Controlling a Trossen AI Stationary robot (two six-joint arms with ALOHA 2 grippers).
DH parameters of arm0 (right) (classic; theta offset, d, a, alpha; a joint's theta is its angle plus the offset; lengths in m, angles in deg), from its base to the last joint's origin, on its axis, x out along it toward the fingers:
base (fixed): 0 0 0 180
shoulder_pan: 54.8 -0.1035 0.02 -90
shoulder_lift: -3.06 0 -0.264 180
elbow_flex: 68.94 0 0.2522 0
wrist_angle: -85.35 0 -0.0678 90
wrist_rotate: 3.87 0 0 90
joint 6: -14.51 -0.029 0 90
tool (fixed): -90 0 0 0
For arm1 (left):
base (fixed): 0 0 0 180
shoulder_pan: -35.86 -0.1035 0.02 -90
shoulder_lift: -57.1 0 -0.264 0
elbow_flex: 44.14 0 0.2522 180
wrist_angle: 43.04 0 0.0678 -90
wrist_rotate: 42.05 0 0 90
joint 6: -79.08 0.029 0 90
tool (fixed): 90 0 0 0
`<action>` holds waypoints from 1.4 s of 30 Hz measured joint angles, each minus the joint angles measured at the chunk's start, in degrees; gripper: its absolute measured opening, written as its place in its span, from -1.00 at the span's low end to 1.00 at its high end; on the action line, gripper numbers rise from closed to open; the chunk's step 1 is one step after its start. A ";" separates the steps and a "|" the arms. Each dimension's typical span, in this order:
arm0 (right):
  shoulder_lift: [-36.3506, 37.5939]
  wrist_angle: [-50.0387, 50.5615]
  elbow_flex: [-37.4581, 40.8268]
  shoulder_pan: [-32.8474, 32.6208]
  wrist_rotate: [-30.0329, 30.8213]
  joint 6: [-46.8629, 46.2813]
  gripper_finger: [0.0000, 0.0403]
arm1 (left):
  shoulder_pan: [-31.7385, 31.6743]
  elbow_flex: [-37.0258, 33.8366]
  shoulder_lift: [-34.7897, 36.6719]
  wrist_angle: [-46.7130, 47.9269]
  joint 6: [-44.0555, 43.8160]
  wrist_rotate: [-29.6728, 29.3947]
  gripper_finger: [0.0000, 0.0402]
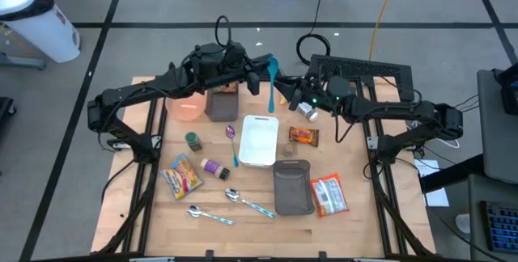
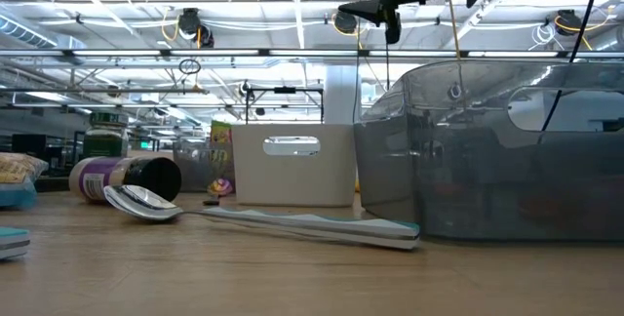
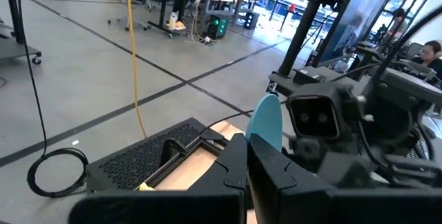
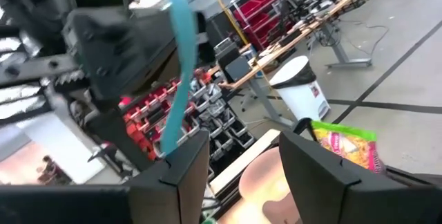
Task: Pick & Place Food Item
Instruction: Put the blue baby spoon into the bottom black bin
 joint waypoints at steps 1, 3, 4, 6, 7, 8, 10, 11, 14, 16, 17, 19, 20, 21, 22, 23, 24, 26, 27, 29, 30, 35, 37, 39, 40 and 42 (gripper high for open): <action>0.00 -0.05 0.00 0.38 -0.09 -0.12 -0.16 | 0.00 0.00 0.00 0.00 0.00 0.00 -1.00; -0.01 -0.03 0.00 0.94 -0.10 -0.13 -0.16 | 0.00 0.00 0.00 0.00 0.49 0.00 -1.00; -0.01 -0.05 0.00 1.13 -0.15 -0.15 -0.16 | 0.00 0.00 0.01 0.00 0.87 0.00 -1.00; 0.01 -0.05 0.00 1.58 -0.24 -0.13 -0.16 | 0.00 0.00 0.02 0.10 1.33 -0.01 -1.00; 0.00 -0.05 0.00 1.75 -0.23 -0.14 -0.16 | 0.01 0.00 0.02 0.35 1.36 -0.01 -1.00; 0.00 -0.22 0.00 1.87 -0.23 -0.13 -0.16 | 0.00 0.00 0.02 0.59 1.39 -0.02 -1.00; 0.00 -1.36 0.00 2.13 -0.23 -0.13 -0.16 | -0.11 0.00 0.02 1.17 1.49 -0.62 -1.00; -0.01 -2.17 0.00 2.15 -0.23 -0.13 -0.16 | -0.15 0.00 0.04 1.63 1.55 -1.30 -1.00; 0.01 -4.44 0.00 2.15 -0.26 -0.10 -0.16 | -0.21 0.00 0.04 2.13 2.92 -2.66 -1.00; 0.01 -5.21 0.00 2.14 -0.37 -0.15 -0.16 | -0.39 0.00 0.07 2.07 3.26 -2.96 -1.00; 0.01 -5.34 0.00 2.09 -0.41 -0.38 -0.16 | -0.54 0.00 0.09 2.05 3.19 -2.92 -1.00; 0.01 -5.20 0.00 2.04 -0.49 -1.39 -0.16 | -0.96 0.00 0.09 2.01 2.68 -2.46 -1.00; 0.01 -5.10 0.00 2.04 -0.88 -2.04 -0.16 | -1.21 0.00 0.09 1.87 2.56 -2.10 -1.00; 0.01 -5.10 0.00 2.04 -2.02 -2.44 -0.16 | -1.47 0.00 0.09 1.41 2.56 -1.49 -1.00; 0.01 -5.08 0.00 2.06 -3.09 -2.71 -0.16 | -1.61 0.00 0.09 0.90 2.56 -1.18 -1.00; 0.01 -5.01 0.00 2.02 -3.58 -2.99 -0.16 | -1.72 0.00 0.10 0.32 2.56 -0.77 -1.00; 0.01 -4.80 0.00 1.87 -3.97 -3.12 -0.16 | -1.82 0.00 0.11 -0.25 2.54 -0.21 -1.00; -0.09 -4.66 0.00 1.54 -4.91 -3.13 -0.16 | -2.08 0.00 0.11 -1.15 2.53 1.21 -1.00; -0.12 -4.63 0.00 1.32 -4.95 -3.14 -0.16 | -2.17 0.00 0.11 -1.36 2.51 1.93 -1.00; -0.12 -4.66 0.00 0.86 -4.97 -3.13 -0.16 | -2.36 0.00 0.00 -2.22 2.54 3.25 -1.00; -0.12 -4.66 0.00 0.62 -5.00 -3.13 -0.16 | -2.36 0.00 0.00 -2.32 2.54 3.73 -1.00; -0.12 -3.67 0.00 0.11 -6.49 -3.13 -0.16 | -2.36 0.00 -0.02 -2.36 2.51 4.13 -1.00; -0.13 -2.86 0.00 0.01 -6.84 -3.32 -0.16 | -2.36 0.00 -0.02 -2.67 2.51 4.13 -1.00; -0.17 -2.36 0.00 0.01 -7.85 -3.86 -0.16 | -2.36 0.00 -0.07 -3.31 2.51 4.14 -1.00; -0.17 -2.00 0.00 0.01 -8.03 -4.31 -0.16 | -2.36 0.00 -0.07 -3.53 2.51 4.26 -1.00; -0.17 -0.95 0.00 -0.07 -8.28 -4.61 -0.16 | -2.36 0.00 -0.07 -3.60 2.50 4.55 -1.00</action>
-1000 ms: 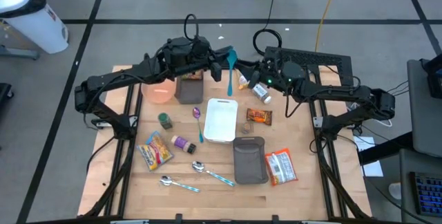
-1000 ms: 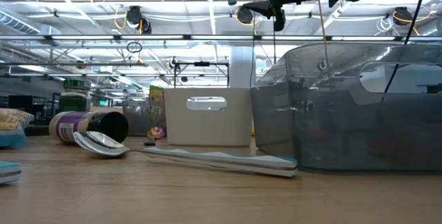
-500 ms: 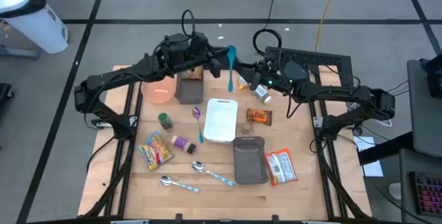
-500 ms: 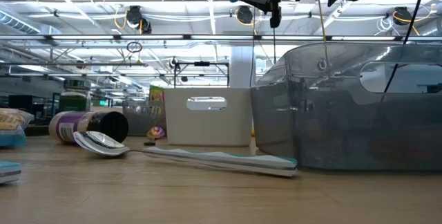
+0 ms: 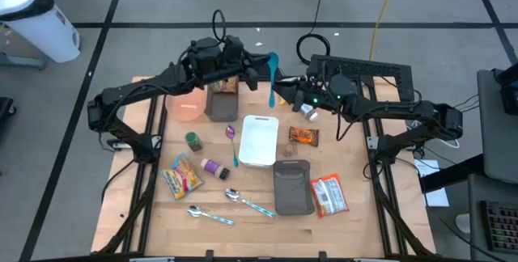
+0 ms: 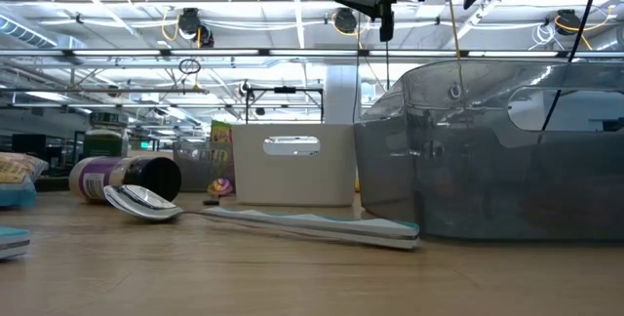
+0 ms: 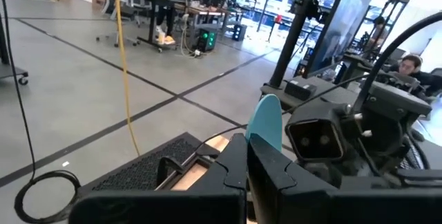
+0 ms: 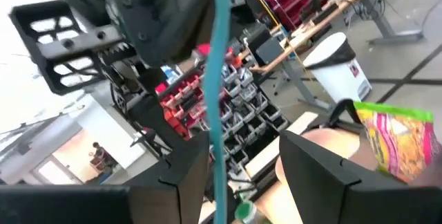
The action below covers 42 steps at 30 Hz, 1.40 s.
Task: Pick & Place Food Item
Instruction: Put the blue baby spoon into the bottom black bin
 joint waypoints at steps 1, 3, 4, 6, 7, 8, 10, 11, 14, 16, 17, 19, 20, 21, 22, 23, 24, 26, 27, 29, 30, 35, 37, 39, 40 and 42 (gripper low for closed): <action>0.00 0.56 0.00 -0.11 -0.18 0.02 -0.16 | 0.00 0.00 -0.02 0.04 0.01 0.00 -1.00; 0.00 0.95 0.00 -0.17 -0.76 0.02 -0.16 | 0.02 0.00 -0.07 0.06 -0.01 0.04 -1.00; 0.00 1.01 0.00 -0.19 -1.06 -0.01 -0.16 | 0.09 0.00 -0.07 0.06 -0.01 0.04 -1.00; 0.00 1.42 0.00 -0.19 -1.17 -0.01 -0.19 | 0.09 0.00 -0.07 0.04 -0.01 0.04 -1.00; 0.00 1.83 0.00 -0.19 -1.17 -0.02 -0.21 | 0.09 0.00 -0.07 0.04 -0.01 0.04 -1.00; 0.00 2.04 0.00 -0.19 -1.20 -0.02 -0.25 | 0.09 0.00 -0.07 0.04 -0.01 0.04 -1.00; 0.00 2.28 0.00 -0.19 -1.61 -0.02 -0.36 | 0.11 0.00 -0.09 0.06 -0.01 0.04 -1.00; 0.00 2.25 0.00 -0.19 -2.39 -0.02 -0.43 | 0.11 0.00 -0.11 0.06 -0.01 0.04 -1.00; 0.00 2.41 0.00 -0.19 -3.23 0.00 -0.68 | 0.19 0.00 -0.10 0.06 -0.11 0.04 -1.00; 0.00 2.37 0.00 -0.19 -4.15 0.01 -0.87 | 0.27 -0.02 -0.11 0.06 -0.14 0.03 -1.00; 0.00 2.38 0.00 -0.19 -4.19 0.36 -0.93 | 0.32 -0.02 -0.11 0.10 -0.19 -0.05 -1.00; 0.00 2.36 0.00 -0.21 -4.17 0.60 -0.95 | 0.33 -0.02 -0.11 0.11 -1.07 -0.13 -0.98; 0.00 2.41 0.00 -0.21 -4.17 0.36 -0.95 | 0.33 -0.02 -0.11 0.11 -1.49 -0.13 -0.96; 0.00 2.52 0.00 -0.21 -4.17 0.32 -0.95 | 0.33 -0.02 -0.11 0.11 -1.70 -0.13 -0.94; 0.00 2.59 0.00 -0.21 -4.16 0.47 -0.96 | 0.33 -0.02 -0.11 0.11 -2.02 -0.11 -0.91; 0.00 2.60 0.00 -0.21 -4.15 0.64 -0.97 | 0.35 -0.02 -0.11 0.11 -2.39 -0.04 -0.89; 0.00 2.63 0.00 -0.21 -4.15 0.67 -0.97 | 0.35 -0.02 -0.11 0.11 -2.65 0.02 -0.86; 0.00 2.73 0.00 -0.19 -4.10 0.60 -0.98 | 0.19 -0.02 -0.11 0.08 -2.94 0.08 -0.82; 0.00 2.71 0.00 -0.19 -4.05 0.60 -0.98 | 0.07 -0.02 -0.11 0.07 -2.90 0.15 -0.79; 0.00 2.41 0.00 -0.19 -3.97 0.98 -0.98 | -0.25 -0.02 -0.11 -0.06 -2.89 1.21 -0.73; 0.10 2.28 0.00 -0.19 -3.99 1.07 -0.98 | -0.56 -0.02 -0.11 -0.26 -2.90 2.18 -0.69; 1.64 2.40 0.00 0.10 -3.96 1.53 -0.99 | -2.07 0.35 0.22 0.17 -3.59 6.93 -0.45; 2.57 2.73 0.00 0.31 -4.31 1.49 -0.99 | -2.93 0.79 0.67 0.46 -4.20 8.29 -0.34; 3.67 3.31 0.00 0.33 -5.97 1.37 -0.99 | -3.54 1.57 1.35 0.27 -4.22 9.47 -0.25; 4.47 4.46 0.00 0.33 -7.04 0.90 -0.99 | -3.88 1.73 1.99 0.16 -3.99 9.97 -0.21; 5.93 6.86 0.00 -0.19 -8.51 0.09 -0.99 | -4.76 1.73 3.60 0.38 -3.79 10.99 -0.15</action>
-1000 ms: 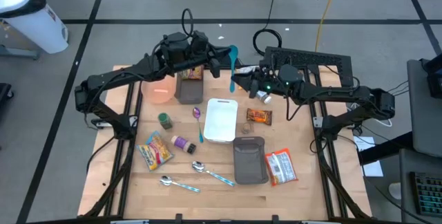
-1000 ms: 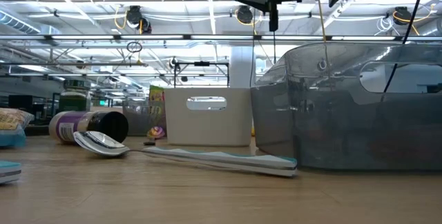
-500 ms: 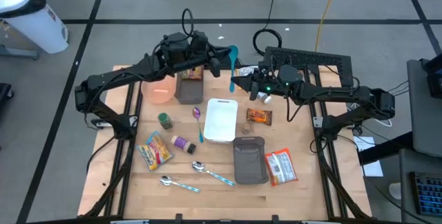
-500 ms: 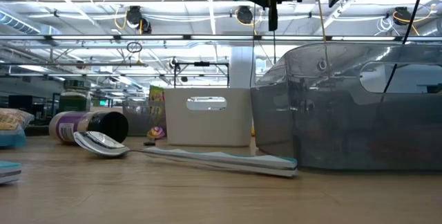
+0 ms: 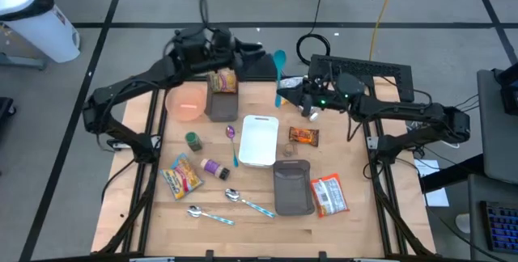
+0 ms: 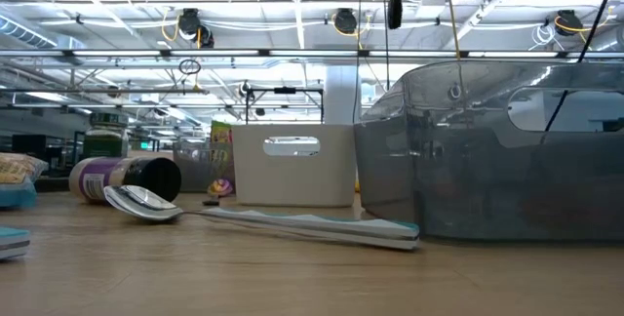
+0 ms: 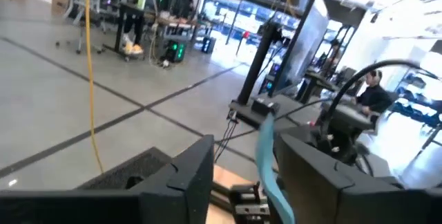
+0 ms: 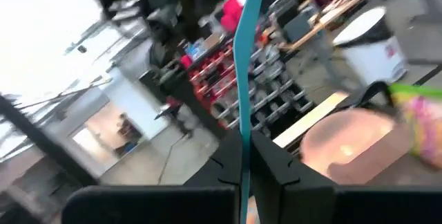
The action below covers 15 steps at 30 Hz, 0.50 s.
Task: Pick & Place Food Item
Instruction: Put the blue baby spoon into the bottom black bin
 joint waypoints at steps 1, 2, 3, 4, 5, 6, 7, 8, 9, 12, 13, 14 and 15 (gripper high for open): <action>1.03 2.41 0.00 -0.56 -0.35 -0.02 -1.00 | -0.28 0.00 0.81 0.31 0.02 0.15 -0.13; 2.04 5.48 0.00 -1.28 -0.45 0.15 -1.00 | -0.47 0.00 1.66 1.10 0.04 0.17 -0.11; 2.92 8.47 0.00 -2.16 -0.36 0.53 -1.00 | -0.71 0.00 2.41 2.22 0.10 0.18 -0.10; 3.80 11.64 0.00 -3.17 -0.05 1.05 -1.00 | -0.85 0.00 3.22 3.27 0.17 0.20 -0.10; 4.74 15.19 0.00 -4.35 0.03 1.63 -1.00 | -0.93 0.00 4.08 4.75 0.17 0.20 -0.10; 5.57 18.21 0.00 -5.49 0.09 2.04 -1.00 | -0.94 0.00 4.90 6.55 0.17 0.20 -0.10; 6.28 20.84 0.00 -6.68 0.20 2.32 -1.00 | -0.92 0.00 5.71 7.96 0.17 0.20 -0.11; 6.97 23.28 0.00 -7.99 0.36 2.33 -1.00 | -0.92 0.00 6.48 9.64 0.17 0.20 -0.12; 7.50 25.61 0.00 -9.35 0.66 2.29 -1.00 | -0.69 0.00 7.10 11.49 0.14 0.24 -0.12; 7.97 31.25 0.00 -14.17 2.19 1.16 -1.00 | 0.49 0.00 8.11 15.90 -0.51 1.06 -0.15; 7.96 33.09 0.00 -15.94 2.85 0.67 -1.00 | 1.15 0.00 8.20 17.39 -0.60 1.14 -0.16; 7.91 34.67 0.00 -17.76 3.48 0.00 -1.00 | 1.93 0.00 8.20 18.68 -0.63 1.14 -0.16; 7.74 36.24 0.00 -19.88 4.55 -0.62 -1.00 | 2.80 0.00 8.18 19.84 -0.63 1.17 -0.17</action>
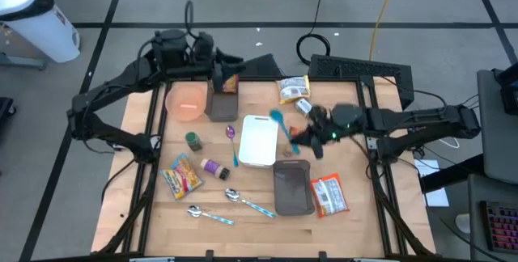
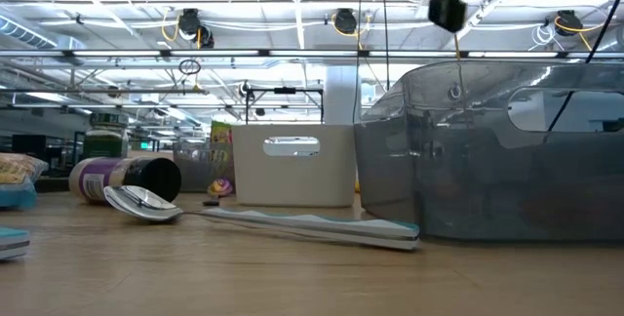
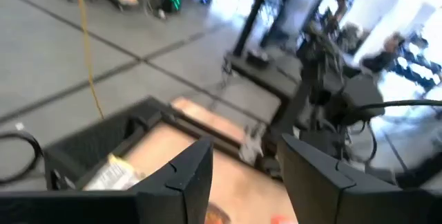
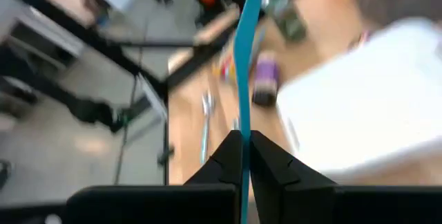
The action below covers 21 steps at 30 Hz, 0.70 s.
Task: Pick & Place Food Item
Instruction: Put the blue baby spoon into the bottom black bin
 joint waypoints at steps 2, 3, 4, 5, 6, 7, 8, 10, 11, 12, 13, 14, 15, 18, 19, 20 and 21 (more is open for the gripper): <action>-0.59 2.27 0.00 -3.88 2.76 -1.66 -1.00 | 1.69 0.00 -0.02 2.13 -0.14 -0.02 -0.18; -0.71 3.38 0.09 -5.78 4.28 -2.75 -1.00 | 2.56 -0.05 -0.02 2.43 -0.33 -0.03 -0.18; -0.79 3.60 0.41 -7.61 5.93 -4.02 -1.00 | 3.62 -0.38 -0.01 2.27 -0.60 -0.04 -0.18; -0.88 2.71 0.88 -9.26 7.64 -5.84 -1.00 | 4.65 -0.76 0.00 2.21 -0.67 -0.11 -0.18; -0.90 1.33 1.58 -10.85 9.42 -7.90 -1.00 | 5.60 -1.15 0.00 2.17 -0.65 -0.10 -0.18; -0.88 0.42 2.45 -12.42 11.32 -10.07 -1.00 | 6.50 -1.47 -0.03 2.20 -0.62 -0.24 -0.19; -0.88 -0.28 3.50 -13.93 13.30 -12.22 -1.00 | 7.48 -1.66 -0.09 2.20 -0.47 -0.38 -0.19; -1.06 -2.77 5.69 -16.70 16.79 -16.16 -1.00 | 8.94 -1.90 -0.11 2.25 0.16 -0.26 -0.19; -1.35 -4.59 6.92 -17.85 18.64 -18.26 -1.00 | 9.55 -1.90 -0.09 2.18 0.59 -0.20 -0.18; -1.86 -6.06 8.04 -18.90 20.48 -20.59 -1.00 | 10.17 -1.90 -0.02 2.21 0.96 0.13 -0.18; -2.43 -7.14 9.01 -19.89 22.00 -22.65 -1.00 | 10.61 -1.90 0.00 2.29 1.41 0.80 -0.18; -3.14 -8.07 9.99 -21.01 23.37 -24.61 -1.00 | 11.05 -1.90 -0.02 2.34 1.94 1.99 -0.18; -4.01 -8.72 10.76 -21.96 24.52 -26.61 -1.00 | 11.50 -1.90 -0.03 2.49 2.49 3.33 -0.18; -8.19 -11.50 11.59 -23.87 25.97 -32.68 -1.00 | 12.70 -1.90 -0.04 2.66 4.01 7.96 -0.18; -9.64 -11.71 11.69 -24.49 26.31 -34.49 -1.00 | 13.11 -1.90 -0.04 2.71 4.50 9.01 -0.18; -11.11 -12.23 11.75 -25.14 27.01 -36.14 -1.00 | 13.52 -1.90 -0.04 2.90 5.06 9.92 -0.18; -12.57 -13.48 11.78 -25.65 27.14 -37.63 -1.00 | 13.84 -1.90 -0.04 3.30 5.73 10.62 -0.18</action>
